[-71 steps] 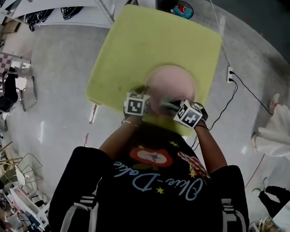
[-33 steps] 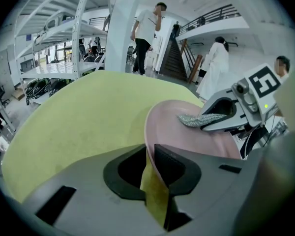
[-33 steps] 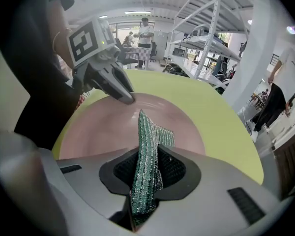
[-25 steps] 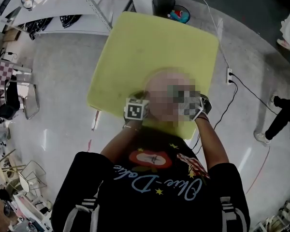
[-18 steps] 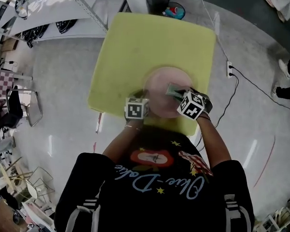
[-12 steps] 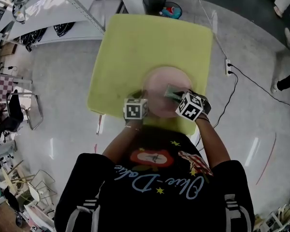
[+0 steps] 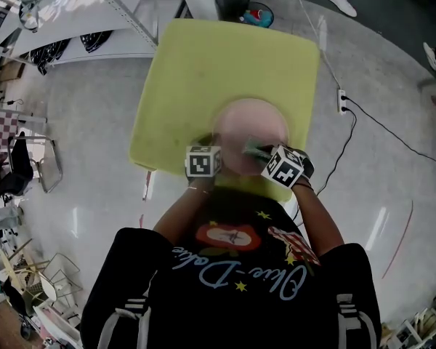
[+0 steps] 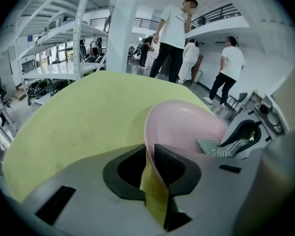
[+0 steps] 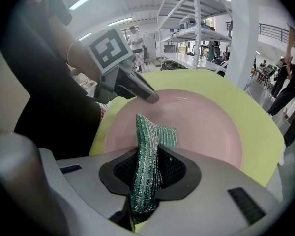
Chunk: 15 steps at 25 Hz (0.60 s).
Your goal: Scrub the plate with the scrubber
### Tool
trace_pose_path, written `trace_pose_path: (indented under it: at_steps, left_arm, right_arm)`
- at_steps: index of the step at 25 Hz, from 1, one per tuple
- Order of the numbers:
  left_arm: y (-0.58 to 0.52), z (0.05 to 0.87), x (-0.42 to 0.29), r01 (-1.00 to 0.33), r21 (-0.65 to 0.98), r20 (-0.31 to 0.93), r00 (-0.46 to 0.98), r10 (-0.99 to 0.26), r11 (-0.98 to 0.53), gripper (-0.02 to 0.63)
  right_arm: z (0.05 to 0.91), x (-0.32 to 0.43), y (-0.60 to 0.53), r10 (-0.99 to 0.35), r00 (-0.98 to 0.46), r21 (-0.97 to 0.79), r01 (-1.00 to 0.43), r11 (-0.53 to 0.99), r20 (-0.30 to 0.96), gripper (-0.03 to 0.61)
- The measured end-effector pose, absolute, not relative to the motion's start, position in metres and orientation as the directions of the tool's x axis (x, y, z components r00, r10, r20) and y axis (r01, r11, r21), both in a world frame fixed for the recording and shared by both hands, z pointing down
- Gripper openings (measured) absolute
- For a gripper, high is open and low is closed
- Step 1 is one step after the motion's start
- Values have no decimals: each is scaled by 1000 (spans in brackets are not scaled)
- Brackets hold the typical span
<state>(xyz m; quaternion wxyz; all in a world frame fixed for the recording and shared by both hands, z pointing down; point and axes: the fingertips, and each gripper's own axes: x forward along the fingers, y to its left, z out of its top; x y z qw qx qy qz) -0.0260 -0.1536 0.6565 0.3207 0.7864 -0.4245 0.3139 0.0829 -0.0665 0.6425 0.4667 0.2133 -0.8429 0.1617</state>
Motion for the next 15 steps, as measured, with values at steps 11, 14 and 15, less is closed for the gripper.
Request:
trace_pose_path:
  at_steps: [11, 14, 15]
  left_arm:
    - [-152, 660, -30, -872, 240, 759, 443, -478, -426, 43]
    - [-151, 659, -28, -870, 242, 760, 445, -474, -428, 43]
    - [-152, 658, -28, -870, 243, 760, 446, -473, -429, 43]
  right_arm:
    - [639, 54, -35, -112, -545, -182, -457, 871, 831, 67]
    - [639, 49, -31, -98, -553, -193, -444, 875, 828, 67]
    - [639, 48, -31, -94, -559, -203, -445, 872, 824, 67]
